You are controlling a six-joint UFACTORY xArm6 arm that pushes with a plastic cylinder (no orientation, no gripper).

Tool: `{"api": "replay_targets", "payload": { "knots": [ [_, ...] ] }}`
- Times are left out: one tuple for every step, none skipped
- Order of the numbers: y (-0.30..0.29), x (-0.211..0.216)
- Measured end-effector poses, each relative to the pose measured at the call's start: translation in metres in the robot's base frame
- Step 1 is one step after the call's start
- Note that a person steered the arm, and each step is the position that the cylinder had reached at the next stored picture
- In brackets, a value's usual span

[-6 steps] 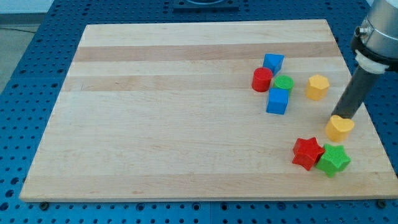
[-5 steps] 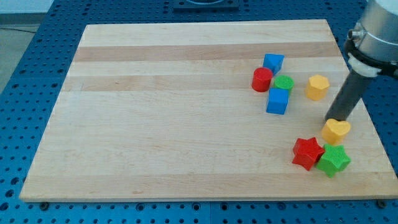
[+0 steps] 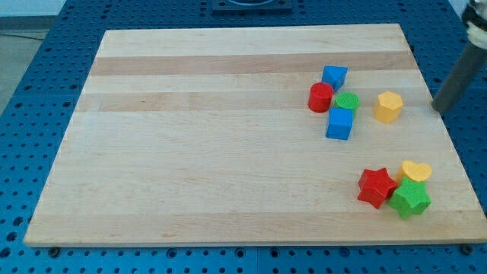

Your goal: Push the yellow hexagon to the bottom right of the blue cube

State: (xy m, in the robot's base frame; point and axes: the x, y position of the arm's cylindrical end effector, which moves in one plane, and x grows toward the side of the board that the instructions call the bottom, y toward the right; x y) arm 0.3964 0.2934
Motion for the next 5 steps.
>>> {"api": "replay_targets", "payload": {
  "knots": [
    [-0.042, -0.030],
    [-0.064, -0.026],
    [-0.078, 0.003],
    [-0.087, 0.022],
    [-0.097, 0.036]
  ]
}}
